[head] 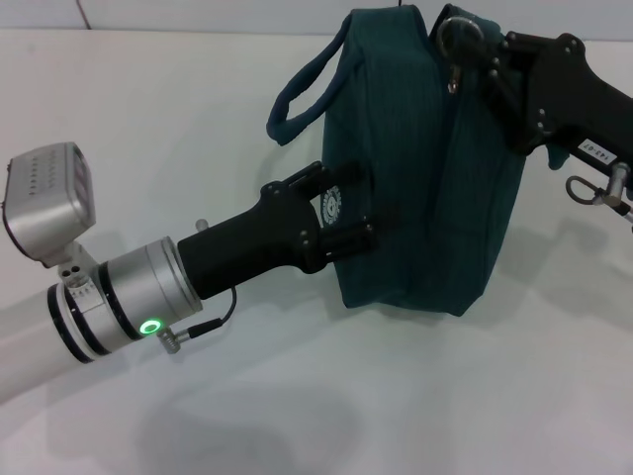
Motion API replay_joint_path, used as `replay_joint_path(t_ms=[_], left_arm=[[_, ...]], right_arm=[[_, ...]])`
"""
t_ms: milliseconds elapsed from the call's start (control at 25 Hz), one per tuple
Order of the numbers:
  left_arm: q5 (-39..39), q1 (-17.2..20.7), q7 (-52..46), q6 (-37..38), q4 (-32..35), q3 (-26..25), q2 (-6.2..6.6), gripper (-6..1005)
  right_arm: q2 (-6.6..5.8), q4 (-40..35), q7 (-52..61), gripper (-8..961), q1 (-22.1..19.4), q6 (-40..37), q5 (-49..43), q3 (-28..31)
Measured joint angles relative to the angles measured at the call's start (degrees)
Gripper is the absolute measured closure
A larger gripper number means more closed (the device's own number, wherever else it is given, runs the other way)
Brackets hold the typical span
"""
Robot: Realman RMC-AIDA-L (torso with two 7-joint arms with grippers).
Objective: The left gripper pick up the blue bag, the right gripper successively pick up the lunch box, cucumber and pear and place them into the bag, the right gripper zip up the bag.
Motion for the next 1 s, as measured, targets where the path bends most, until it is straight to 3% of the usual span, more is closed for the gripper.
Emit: replay_joint_path(t_ms=[560,1000], left_arm=[[-1.72,-0.89,1.65,-3.49,-0.21,0.38,0.04,269],[-1.4,-1.18,1.82,-3.3,0.3,3.99,0.32,714]], right_arm=[[0.0,0.35,0.05,937,0.28,0.18,0.0,-0.08],[0.0,0.33,0.39,935,0.01,0.16,0.76,-0.1]])
